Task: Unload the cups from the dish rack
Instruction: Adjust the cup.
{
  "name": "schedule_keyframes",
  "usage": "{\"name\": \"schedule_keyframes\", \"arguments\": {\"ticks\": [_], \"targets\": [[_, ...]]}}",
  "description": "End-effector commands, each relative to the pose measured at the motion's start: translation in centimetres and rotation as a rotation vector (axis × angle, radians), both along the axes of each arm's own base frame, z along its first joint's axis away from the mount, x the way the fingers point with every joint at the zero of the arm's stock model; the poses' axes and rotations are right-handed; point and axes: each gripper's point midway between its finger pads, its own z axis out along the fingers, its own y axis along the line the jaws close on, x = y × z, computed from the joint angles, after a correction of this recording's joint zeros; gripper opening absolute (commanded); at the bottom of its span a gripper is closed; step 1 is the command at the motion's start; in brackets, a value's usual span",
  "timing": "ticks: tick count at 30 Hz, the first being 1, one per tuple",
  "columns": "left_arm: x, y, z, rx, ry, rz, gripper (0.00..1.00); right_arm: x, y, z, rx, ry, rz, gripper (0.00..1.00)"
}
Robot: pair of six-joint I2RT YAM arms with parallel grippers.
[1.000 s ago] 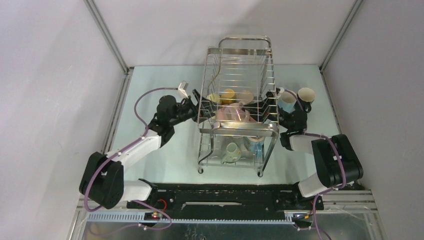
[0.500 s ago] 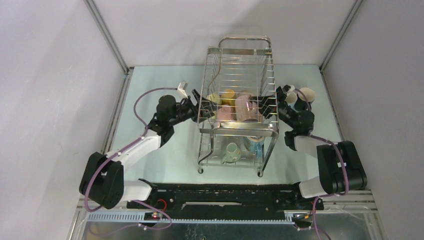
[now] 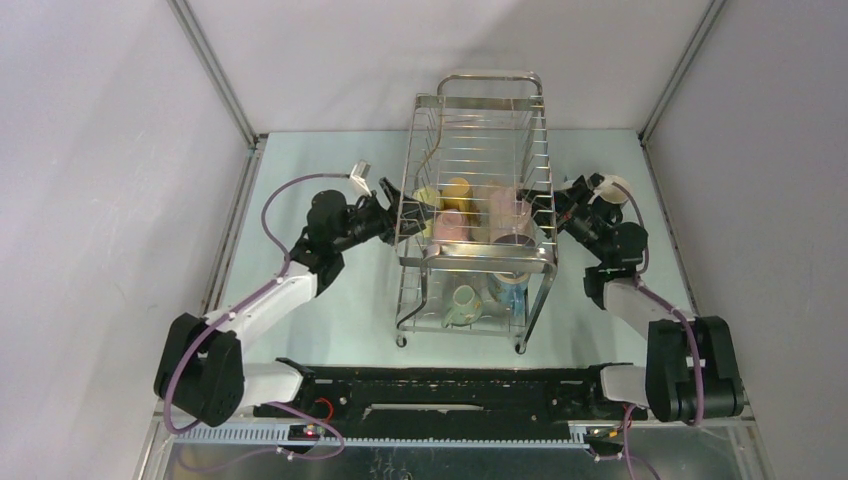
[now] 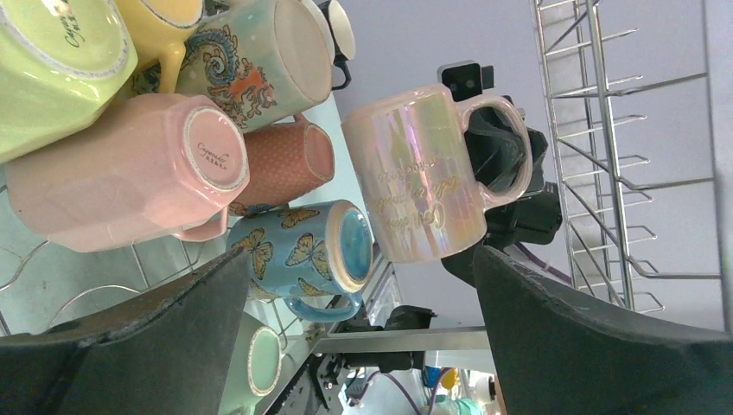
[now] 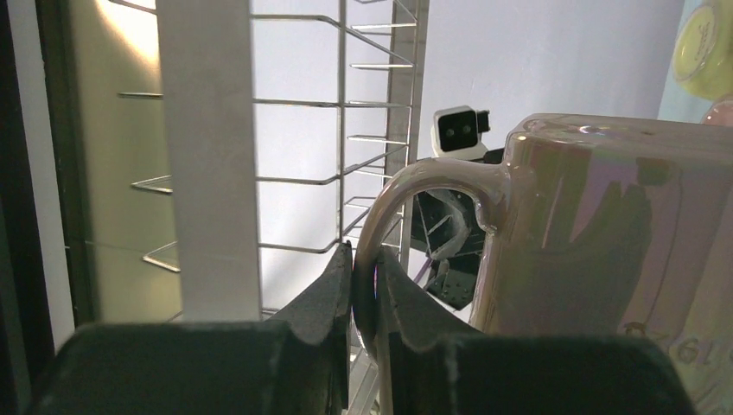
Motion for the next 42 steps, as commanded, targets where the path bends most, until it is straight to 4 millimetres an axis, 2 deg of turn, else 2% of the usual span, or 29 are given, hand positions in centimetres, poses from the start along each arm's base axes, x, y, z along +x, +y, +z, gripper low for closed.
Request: {"name": "schedule_keyframes", "arguments": {"ticks": [1, 6, 17, 25, 29, 34, 42], "targets": [[-0.6, 0.5, 0.5, 0.007, -0.047, -0.008, 1.0, -0.9, -1.5, 3.0, 0.014, -0.107, -0.07, 0.0], [-0.6, 0.6, 0.4, 0.008, -0.045, -0.007, 1.0, -1.1, -2.1, 2.9, -0.003, -0.093, -0.089, 0.0], [-0.4, 1.9, 0.7, 0.041, -0.072, 0.027, 1.0, -1.2, -5.1, 2.7, -0.046, -0.073, -0.175, 0.0], [-0.2, 4.0, 1.5, 0.062, -0.095, 0.094, 1.0, -1.4, -7.0, 2.6, -0.07, -0.037, -0.228, 0.0], [0.0, 5.5, 2.7, 0.073, -0.125, 0.142, 1.0, -1.4, -8.0, 2.5, -0.073, -0.014, -0.251, 0.0], [0.3, 7.2, 5.1, 0.11, -0.193, 0.203, 1.0, -1.5, -8.9, 2.7, -0.076, 0.006, -0.28, 0.0], [0.4, 8.6, 9.9, 0.169, -0.315, 0.26, 1.0, -1.2, -10.0, 4.9, -0.082, 0.01, -0.325, 0.0]]}}
